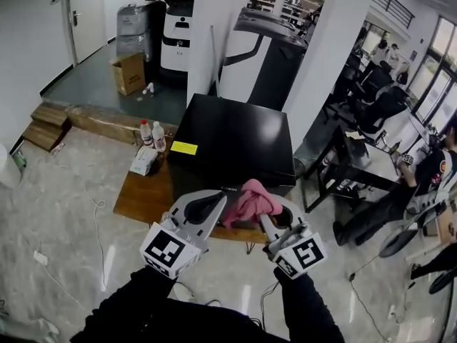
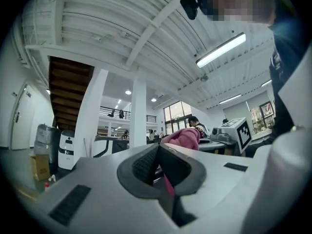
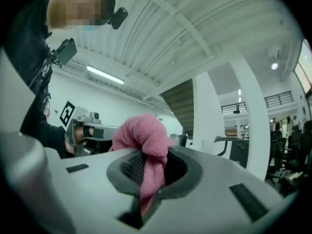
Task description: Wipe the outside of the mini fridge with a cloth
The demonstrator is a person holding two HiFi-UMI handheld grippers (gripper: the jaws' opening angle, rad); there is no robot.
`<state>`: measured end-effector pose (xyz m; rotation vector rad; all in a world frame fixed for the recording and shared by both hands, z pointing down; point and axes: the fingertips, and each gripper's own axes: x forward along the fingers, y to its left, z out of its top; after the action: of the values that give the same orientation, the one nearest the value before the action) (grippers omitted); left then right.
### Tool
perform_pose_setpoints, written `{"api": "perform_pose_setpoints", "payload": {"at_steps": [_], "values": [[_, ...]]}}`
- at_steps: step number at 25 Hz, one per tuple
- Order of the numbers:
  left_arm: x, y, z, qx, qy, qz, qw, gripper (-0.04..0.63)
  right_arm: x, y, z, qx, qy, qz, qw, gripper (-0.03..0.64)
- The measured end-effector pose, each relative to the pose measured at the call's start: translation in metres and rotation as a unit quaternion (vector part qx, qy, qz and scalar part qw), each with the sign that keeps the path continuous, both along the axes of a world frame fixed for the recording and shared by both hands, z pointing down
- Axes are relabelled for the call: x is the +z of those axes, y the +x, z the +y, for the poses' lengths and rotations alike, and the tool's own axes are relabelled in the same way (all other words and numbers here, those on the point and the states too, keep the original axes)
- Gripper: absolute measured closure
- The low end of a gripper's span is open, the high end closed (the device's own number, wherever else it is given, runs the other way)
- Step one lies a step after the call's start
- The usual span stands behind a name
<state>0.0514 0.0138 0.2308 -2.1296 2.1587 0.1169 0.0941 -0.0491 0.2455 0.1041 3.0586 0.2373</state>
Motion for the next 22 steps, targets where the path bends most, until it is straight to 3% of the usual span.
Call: {"api": "perform_pose_setpoints", "payload": {"at_steps": [3,8,11,15,18,22], "values": [[0.029,0.014,0.032,-0.001,0.003,0.038,0.9993,0.591,0.027,0.009,0.035,-0.043,-0.045,-0.009,0.998,0.569],[0.062,0.008,0.08,-0.052,-0.026,0.032,0.9978,0.591,0.066,0.004,0.087,-0.097,-0.134,0.01,0.986,0.569],[0.078,-0.008,0.108,-0.073,-0.038,0.03,0.9961,0.591,0.071,-0.006,0.106,-0.08,-0.167,-0.012,0.983,0.569],[0.086,-0.055,0.139,-0.084,-0.033,0.03,0.9955,0.591,0.074,-0.049,0.135,-0.049,-0.154,-0.037,0.986,0.568],[0.092,-0.096,0.163,-0.071,-0.038,0.022,0.9965,0.591,0.081,-0.092,0.165,-0.033,-0.137,-0.038,0.989,0.568],[0.102,-0.165,0.202,-0.048,-0.053,0.03,0.997,0.591,0.09,-0.162,0.203,-0.013,-0.15,-0.044,0.988,0.568]]}}
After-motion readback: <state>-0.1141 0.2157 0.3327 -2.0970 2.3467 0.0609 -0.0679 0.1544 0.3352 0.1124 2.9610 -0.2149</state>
